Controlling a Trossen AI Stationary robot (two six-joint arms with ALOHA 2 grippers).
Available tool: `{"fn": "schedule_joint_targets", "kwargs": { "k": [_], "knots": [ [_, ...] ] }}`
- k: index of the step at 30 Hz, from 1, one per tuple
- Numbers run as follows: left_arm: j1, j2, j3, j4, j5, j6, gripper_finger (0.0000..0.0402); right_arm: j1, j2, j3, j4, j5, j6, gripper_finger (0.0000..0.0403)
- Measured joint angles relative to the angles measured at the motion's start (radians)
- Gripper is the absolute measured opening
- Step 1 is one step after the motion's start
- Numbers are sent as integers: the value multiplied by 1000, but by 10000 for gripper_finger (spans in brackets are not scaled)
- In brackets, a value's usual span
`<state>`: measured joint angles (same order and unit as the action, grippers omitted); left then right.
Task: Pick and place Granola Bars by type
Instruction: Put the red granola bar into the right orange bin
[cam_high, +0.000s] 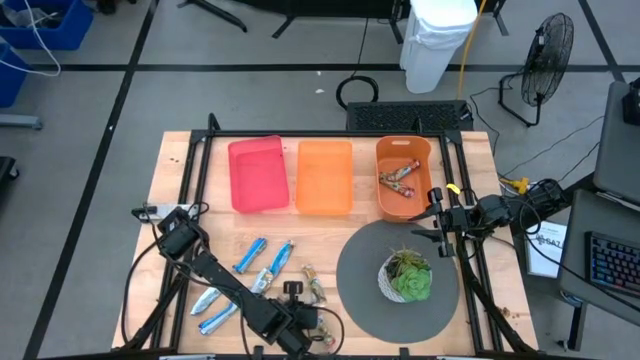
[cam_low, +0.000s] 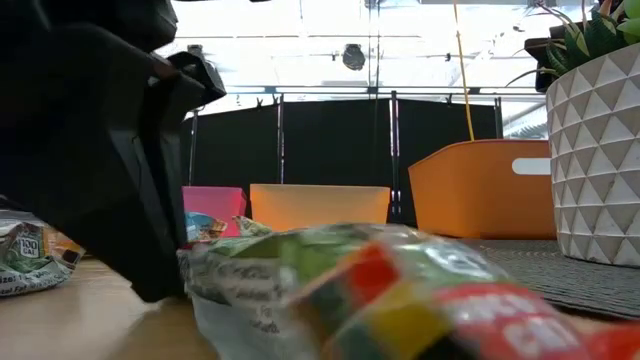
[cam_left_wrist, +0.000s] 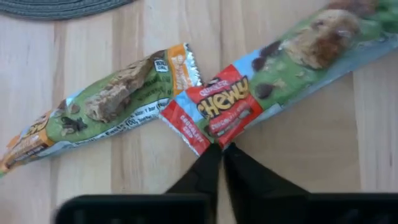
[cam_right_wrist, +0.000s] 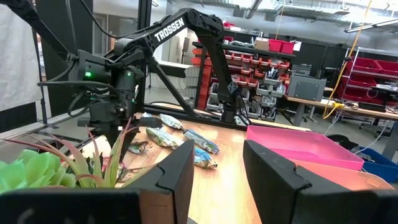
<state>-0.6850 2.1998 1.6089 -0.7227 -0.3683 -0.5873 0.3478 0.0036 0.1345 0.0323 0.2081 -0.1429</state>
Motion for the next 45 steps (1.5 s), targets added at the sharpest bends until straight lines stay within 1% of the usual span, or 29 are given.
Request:
{"fn": "schedule_joint_targets", "kwargs": {
  "k": [3, 7, 12, 16, 19, 23, 26, 28, 31, 35, 37, 43, 45],
  "knots": [
    [-1, 0, 0, 1, 1, -1, 6, 0, 0, 0, 0, 0, 0, 130],
    [-5, -11, 0, 16, -4, 10, 3, 0, 0, 0, 0, 0, 0, 130],
    [-25, -77, 1, 12, -93, 9, 2, 0, 1, 0, 0, 0, 0, 130],
    [-45, -146, 1, 4, -217, 23, 2, 0, 4, 0, 0, 0, 0, 130],
    [-56, -199, 2, -11, -319, 67, 1, 0, 5, -1, 0, 0, 0, 130],
    [-63, -255, 2, -4, -486, 195, 1, 0, 5, -1, 0, 0, 0, 130],
    [-53, -282, 3, 3, -577, 298, 1, 0, 5, -1, 0, 0, 0, 130],
    [-41, -292, 3, 9, -628, 359, 1, 0, 5, -1, 0, 0, 0, 130],
    [-15, -307, 3, 24, -670, 441, 1, 0, 5, -1, 0, 0, 0, 130],
    [39, -311, 3, 46, -679, 505, 0, 0, 5, -1, 8, 4, 16, 130],
    [70, -311, 3, 64, -662, 538, 0, 0, 5, -1, 12, 0, 33, 130],
    [179, -311, 3, 179, -497, 686, 0, 0, 7, -1, 17, -2, 29, 130],
    [219, -322, 3, 213, -421, 734, 0, 0, 8, -1, 30, -3, 29, 130]
  ]
}}
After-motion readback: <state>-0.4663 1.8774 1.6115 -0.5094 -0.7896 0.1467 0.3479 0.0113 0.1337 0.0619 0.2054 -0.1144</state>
